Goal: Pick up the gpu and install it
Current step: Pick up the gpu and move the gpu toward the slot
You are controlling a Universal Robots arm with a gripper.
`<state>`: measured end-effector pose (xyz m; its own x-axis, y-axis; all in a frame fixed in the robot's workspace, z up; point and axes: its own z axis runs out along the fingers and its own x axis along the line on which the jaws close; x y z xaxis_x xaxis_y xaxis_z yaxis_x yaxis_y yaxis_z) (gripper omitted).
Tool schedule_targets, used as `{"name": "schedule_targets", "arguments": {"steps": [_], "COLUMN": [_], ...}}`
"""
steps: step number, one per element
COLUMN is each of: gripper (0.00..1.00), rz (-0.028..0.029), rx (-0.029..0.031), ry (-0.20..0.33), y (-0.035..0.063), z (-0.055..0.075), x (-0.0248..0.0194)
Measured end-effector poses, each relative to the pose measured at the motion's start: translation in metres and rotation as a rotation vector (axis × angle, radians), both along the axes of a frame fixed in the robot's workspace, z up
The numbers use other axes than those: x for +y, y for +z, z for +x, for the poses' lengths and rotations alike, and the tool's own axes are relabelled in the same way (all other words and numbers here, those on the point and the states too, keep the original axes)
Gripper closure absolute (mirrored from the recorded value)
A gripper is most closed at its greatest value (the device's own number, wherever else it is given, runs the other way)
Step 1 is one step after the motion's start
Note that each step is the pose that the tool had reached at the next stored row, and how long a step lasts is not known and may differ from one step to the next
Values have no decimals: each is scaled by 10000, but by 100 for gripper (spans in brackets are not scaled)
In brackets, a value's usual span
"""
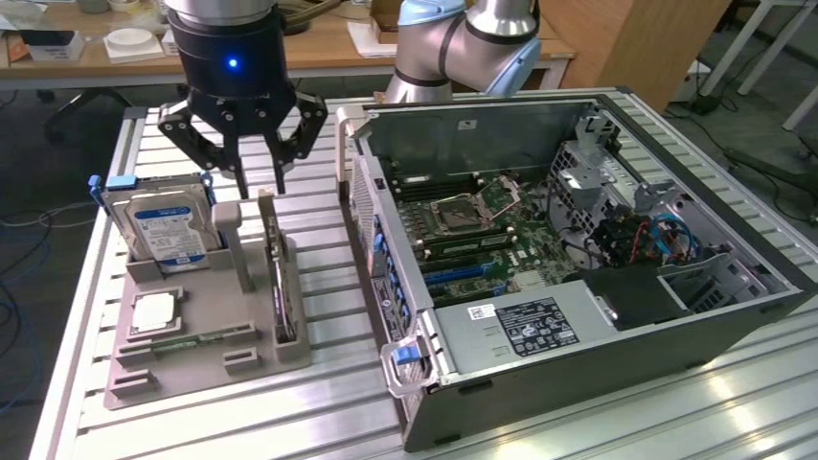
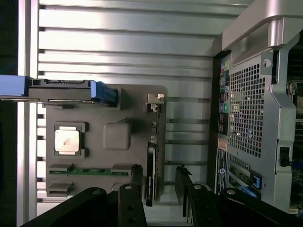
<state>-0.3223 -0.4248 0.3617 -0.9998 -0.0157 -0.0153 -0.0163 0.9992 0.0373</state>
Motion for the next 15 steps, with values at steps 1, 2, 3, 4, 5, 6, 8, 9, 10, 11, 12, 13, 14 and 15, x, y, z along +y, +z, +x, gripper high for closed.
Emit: {"name": "schedule_targets", "arguments": {"steps": [1, 2, 3, 4, 5, 6, 8, 9, 10, 11, 12, 13, 14, 15], "gripper": [58, 58, 58, 58, 58, 58, 58, 58, 58, 58, 58, 58, 58, 58], "rz": [0, -2, -1, -1, -1, -1, -1, -1, -1, -1, -1, 0, -2, 0], "rx": [1, 3, 3, 1, 2, 1, 2, 2, 2, 1, 2, 1, 2, 1], "ry": [0, -1, -1, 0, 0, -1, 0, -1, -1, -1, 0, -1, 0, 0], "y": [-5, -7, -10, -14, -17, -20, -26, -30, -33, -37, -40, -44, -47, -55], "z": [0, -1, -1, 0, -1, 0, 0, -1, -1, -1, 0, -1, 0, 0], "x": [-6, -13, -21, -28, -34, -40, -54, -59, -67, -77, -88, -100, -110, -117]}}
